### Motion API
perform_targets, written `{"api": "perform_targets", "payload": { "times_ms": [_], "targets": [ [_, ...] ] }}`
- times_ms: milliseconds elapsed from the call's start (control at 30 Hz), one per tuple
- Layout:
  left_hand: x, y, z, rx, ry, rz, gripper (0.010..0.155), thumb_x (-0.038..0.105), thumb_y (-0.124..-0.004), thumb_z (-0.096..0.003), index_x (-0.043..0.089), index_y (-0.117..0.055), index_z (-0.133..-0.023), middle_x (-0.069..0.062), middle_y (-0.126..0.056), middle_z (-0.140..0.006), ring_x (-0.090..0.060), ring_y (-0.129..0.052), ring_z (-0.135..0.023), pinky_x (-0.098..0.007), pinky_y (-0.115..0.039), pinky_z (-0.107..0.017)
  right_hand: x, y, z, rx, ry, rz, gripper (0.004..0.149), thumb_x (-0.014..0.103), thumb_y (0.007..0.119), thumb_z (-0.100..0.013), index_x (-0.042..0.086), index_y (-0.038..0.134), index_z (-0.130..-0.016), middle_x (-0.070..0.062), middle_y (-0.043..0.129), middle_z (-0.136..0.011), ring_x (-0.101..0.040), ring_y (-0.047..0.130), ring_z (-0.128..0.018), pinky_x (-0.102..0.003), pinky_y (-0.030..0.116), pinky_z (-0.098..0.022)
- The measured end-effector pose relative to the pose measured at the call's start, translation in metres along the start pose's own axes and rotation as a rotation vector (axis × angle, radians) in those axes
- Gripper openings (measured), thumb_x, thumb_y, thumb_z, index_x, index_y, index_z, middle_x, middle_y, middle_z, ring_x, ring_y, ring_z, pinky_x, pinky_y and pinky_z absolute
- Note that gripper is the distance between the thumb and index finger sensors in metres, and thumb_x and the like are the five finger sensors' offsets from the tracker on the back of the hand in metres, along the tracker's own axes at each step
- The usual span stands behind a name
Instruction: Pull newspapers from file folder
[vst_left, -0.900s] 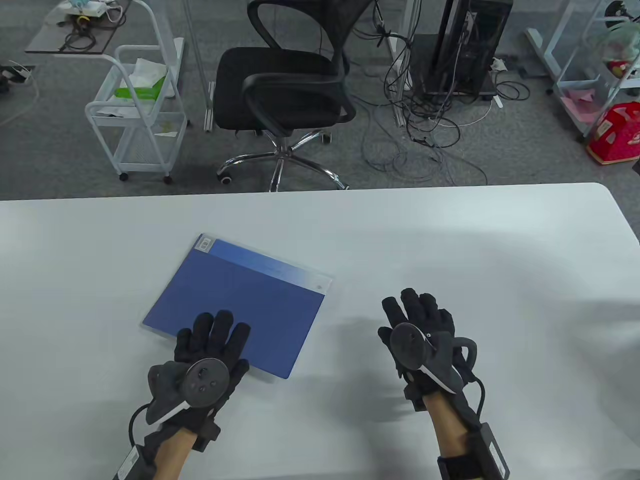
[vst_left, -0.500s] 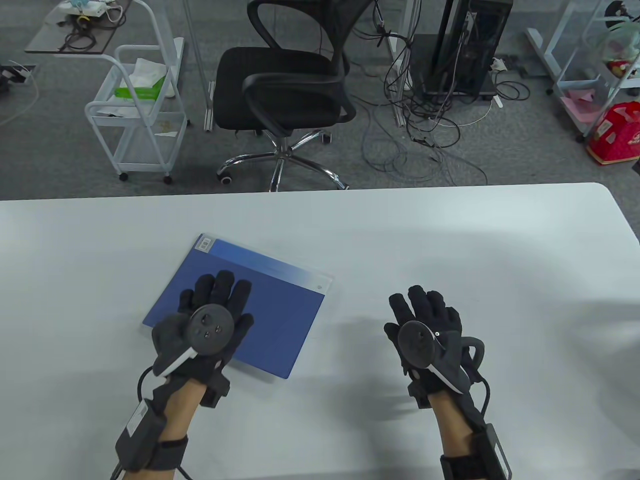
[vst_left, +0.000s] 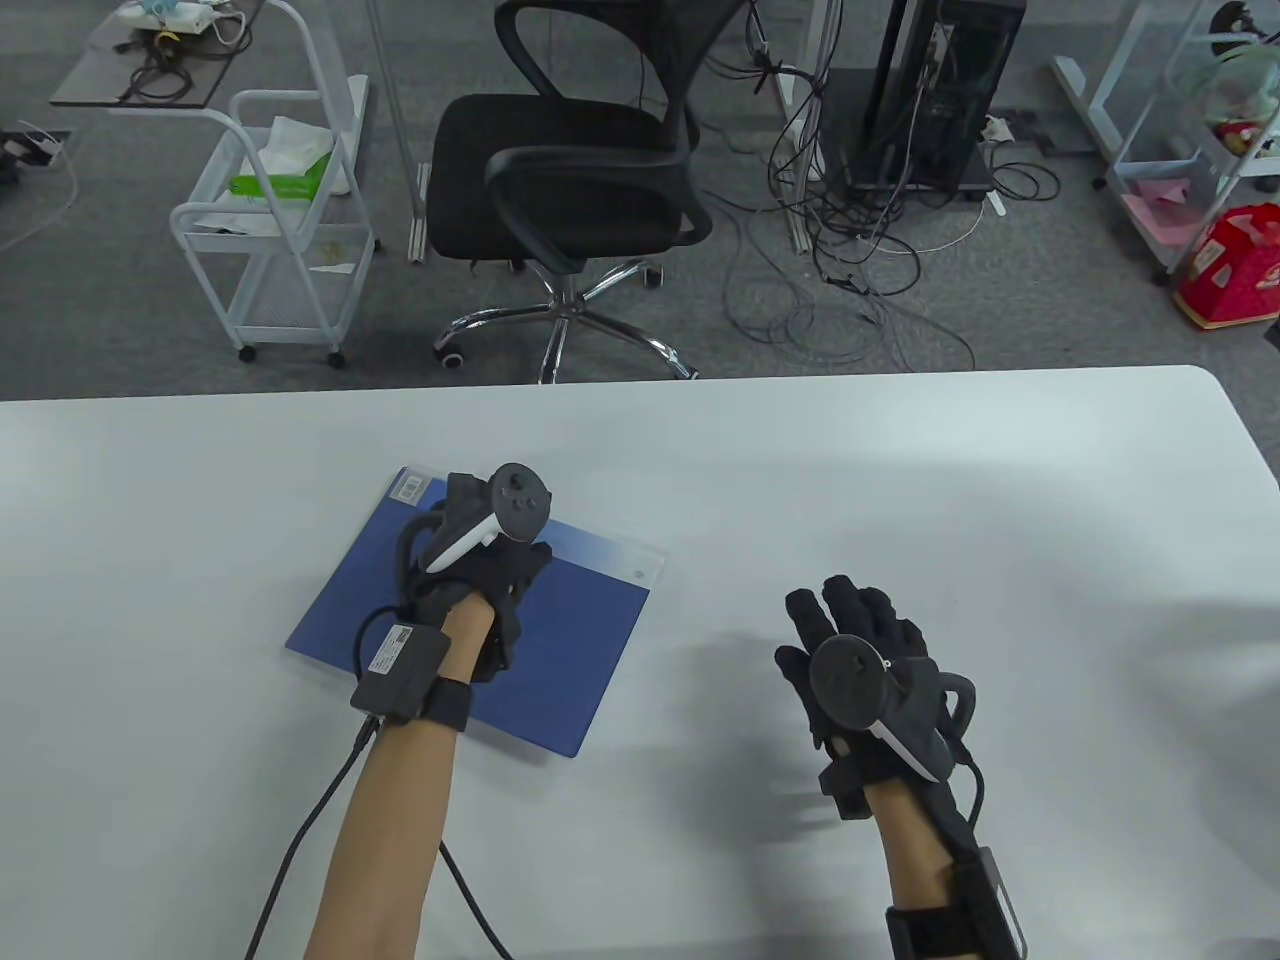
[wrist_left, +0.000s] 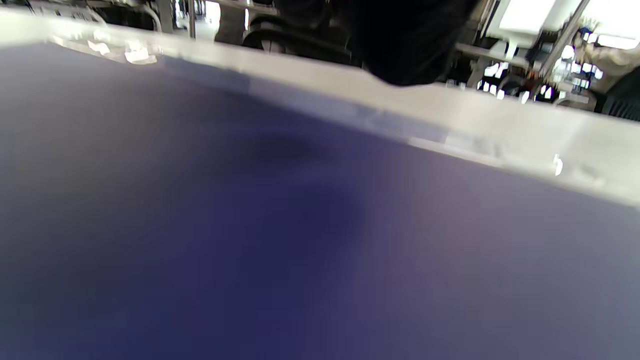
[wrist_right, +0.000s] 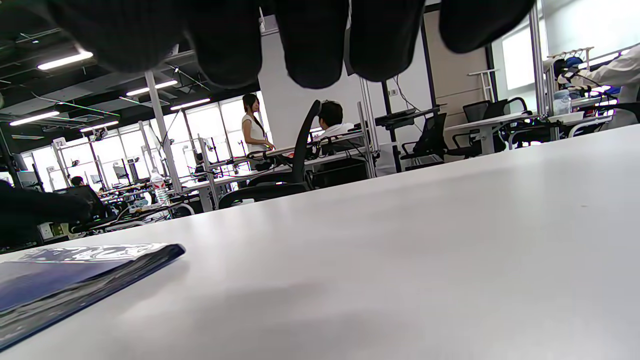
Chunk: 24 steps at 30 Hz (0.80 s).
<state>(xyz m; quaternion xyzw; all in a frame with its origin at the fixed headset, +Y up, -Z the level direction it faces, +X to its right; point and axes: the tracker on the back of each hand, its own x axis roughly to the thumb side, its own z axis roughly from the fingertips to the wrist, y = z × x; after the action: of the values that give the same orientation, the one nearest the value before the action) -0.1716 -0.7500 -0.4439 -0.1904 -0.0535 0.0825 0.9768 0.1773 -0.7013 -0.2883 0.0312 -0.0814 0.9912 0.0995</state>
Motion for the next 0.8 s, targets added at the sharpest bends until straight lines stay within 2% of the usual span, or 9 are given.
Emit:
{"api": "perform_targets", "payload": {
  "times_ms": [100,167,300,400,533,600,667,733,800],
  "targets": [
    [-0.009,-0.010,-0.010,-0.059,-0.039,-0.131,0.077,0.032,-0.078,-0.0446,0.027,-0.040,-0.112,-0.004,-0.031,-0.123,-0.042,-0.026,-0.112,-0.066,-0.034,-0.077,-0.001,0.000,-0.001,0.006,0.005,0.001,0.060,0.053,0.071,-0.039,0.034,0.068,-0.096,-0.008,0.067,-0.109,-0.043,0.068,-0.100,-0.067,0.059,-0.065],
    [-0.012,-0.012,-0.013,-0.036,-0.085,-0.099,0.079,0.031,-0.079,-0.0427,0.024,-0.042,-0.112,-0.007,-0.035,-0.123,-0.043,-0.032,-0.112,-0.065,-0.038,-0.076,-0.002,0.002,-0.001,0.014,0.010,0.001,0.060,0.053,0.071,-0.039,0.034,0.068,-0.096,-0.008,0.067,-0.109,-0.043,0.068,-0.100,-0.067,0.059,-0.065],
    [-0.009,-0.010,-0.016,-0.040,-0.073,-0.170,0.085,0.035,-0.082,-0.0395,0.027,-0.041,-0.113,-0.008,-0.038,-0.126,-0.044,-0.044,-0.114,-0.066,-0.040,-0.078,-0.003,0.006,-0.002,0.029,0.014,0.014,0.060,0.053,0.071,-0.039,0.034,0.068,-0.096,-0.009,0.067,-0.108,-0.043,0.068,-0.100,-0.067,0.059,-0.065],
    [-0.007,-0.011,-0.019,-0.147,-0.026,-0.230,0.090,0.040,-0.080,-0.0370,0.026,-0.037,-0.115,-0.014,-0.031,-0.122,-0.045,-0.037,-0.113,-0.066,-0.034,-0.080,-0.005,0.008,-0.002,0.041,0.018,0.013,0.060,0.053,0.071,-0.039,0.034,0.068,-0.096,-0.009,0.067,-0.108,-0.043,0.068,-0.100,-0.067,0.059,-0.065],
    [-0.009,-0.016,-0.018,-0.159,-0.055,-0.213,0.092,0.040,-0.078,-0.0378,0.025,-0.032,-0.116,-0.010,-0.022,-0.126,-0.042,-0.020,-0.116,-0.067,-0.030,-0.079,-0.006,0.008,-0.002,0.042,0.025,0.010,0.060,0.053,0.071,-0.039,0.034,0.068,-0.096,-0.009,0.067,-0.108,-0.043,0.068,-0.100,-0.067,0.059,-0.065],
    [-0.010,-0.018,-0.017,-0.126,-0.080,-0.205,0.091,0.038,-0.077,-0.0374,0.022,-0.031,-0.114,-0.010,-0.029,-0.125,-0.041,-0.024,-0.115,-0.066,-0.033,-0.078,-0.006,0.008,-0.002,0.042,0.024,0.007,0.060,0.053,0.071,-0.039,0.034,0.068,-0.096,-0.009,0.067,-0.108,-0.043,0.068,-0.100,-0.067,0.059,-0.065],
    [-0.008,-0.018,-0.015,-0.060,-0.106,-0.234,0.091,0.038,-0.079,-0.0359,0.021,-0.035,-0.114,-0.011,-0.039,-0.125,-0.043,-0.037,-0.116,-0.067,-0.038,-0.078,-0.006,0.008,-0.002,0.041,0.024,0.008,0.060,0.053,0.071,-0.039,0.034,0.068,-0.096,-0.008,0.067,-0.108,-0.043,0.068,-0.100,-0.067,0.059,-0.065],
    [-0.001,-0.019,-0.012,-0.025,-0.126,-0.321,0.096,0.039,-0.079,-0.0335,0.014,-0.034,-0.115,-0.019,-0.047,-0.121,-0.049,-0.049,-0.111,-0.067,-0.040,-0.078,-0.006,0.008,-0.002,0.037,0.025,0.006,0.060,0.053,0.071,-0.039,0.034,0.068,-0.096,-0.008,0.067,-0.108,-0.043,0.068,-0.100,-0.067,0.059,-0.065],
    [-0.002,-0.020,-0.012,-0.052,-0.111,-0.322,0.103,0.041,-0.079,-0.0317,0.003,-0.031,-0.115,-0.032,-0.051,-0.113,-0.058,-0.051,-0.099,-0.073,-0.034,-0.076,-0.007,0.008,-0.003,0.035,0.026,0.003,0.060,0.053,0.071,-0.039,0.034,0.068,-0.096,-0.009,0.067,-0.108,-0.043,0.068,-0.100,-0.067,0.059,-0.065]
  ]
}}
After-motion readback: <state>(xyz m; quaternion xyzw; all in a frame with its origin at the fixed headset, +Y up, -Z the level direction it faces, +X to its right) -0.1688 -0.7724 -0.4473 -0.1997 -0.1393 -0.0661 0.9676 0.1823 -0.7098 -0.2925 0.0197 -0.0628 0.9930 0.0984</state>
